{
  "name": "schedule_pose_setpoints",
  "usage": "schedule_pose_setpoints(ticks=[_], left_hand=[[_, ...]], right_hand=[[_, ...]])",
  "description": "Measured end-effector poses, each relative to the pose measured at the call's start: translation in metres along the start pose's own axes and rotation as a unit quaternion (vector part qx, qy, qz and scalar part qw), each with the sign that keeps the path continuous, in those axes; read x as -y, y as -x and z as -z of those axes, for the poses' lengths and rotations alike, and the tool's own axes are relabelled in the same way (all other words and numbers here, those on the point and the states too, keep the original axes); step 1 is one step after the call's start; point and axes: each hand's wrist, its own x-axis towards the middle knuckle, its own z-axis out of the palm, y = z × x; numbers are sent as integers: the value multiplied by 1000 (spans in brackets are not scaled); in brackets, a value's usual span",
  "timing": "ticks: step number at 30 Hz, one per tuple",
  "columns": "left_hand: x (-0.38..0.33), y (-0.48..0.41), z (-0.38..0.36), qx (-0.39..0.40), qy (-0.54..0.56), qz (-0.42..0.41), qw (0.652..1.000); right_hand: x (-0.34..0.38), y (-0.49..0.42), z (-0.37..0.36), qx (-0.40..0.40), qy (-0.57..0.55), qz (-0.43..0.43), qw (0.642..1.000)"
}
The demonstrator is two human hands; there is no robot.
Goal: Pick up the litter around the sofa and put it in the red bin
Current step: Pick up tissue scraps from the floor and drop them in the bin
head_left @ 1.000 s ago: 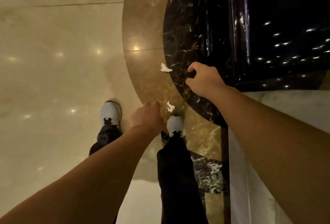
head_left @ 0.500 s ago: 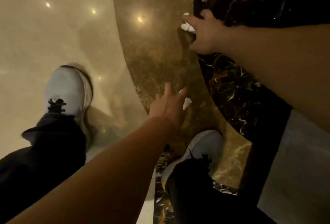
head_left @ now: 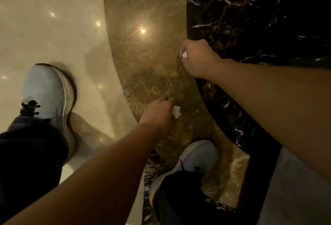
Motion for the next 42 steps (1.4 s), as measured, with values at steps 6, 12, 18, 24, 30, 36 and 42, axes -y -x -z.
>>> schedule_pose_setpoints(ticks=[6,12,18,24,30,36,42], left_hand=[[-33,38,53,-65,113,56,990],[-75,79,123,-20,136,59,989],[-128,128,224,-5,112,4,994],[-201,218,331,65,22,-81,994],[-296,359,409,65,-167,-240,954],[-341,540,442,36,-229,-361,903],[-368,730,397,50,-355,-511,782]], right_hand=[[23,53,51,-26,-42,-29,998],[57,115,115,-78,-113,-110,984],[108,185,192,-156,-213,-183,947],[172,292,302,-241,-249,-240,907],[259,452,399,-325,-195,-293,878],[385,648,401,-350,-155,-336,861],[492,843,333,-448,-158,-462,749]])
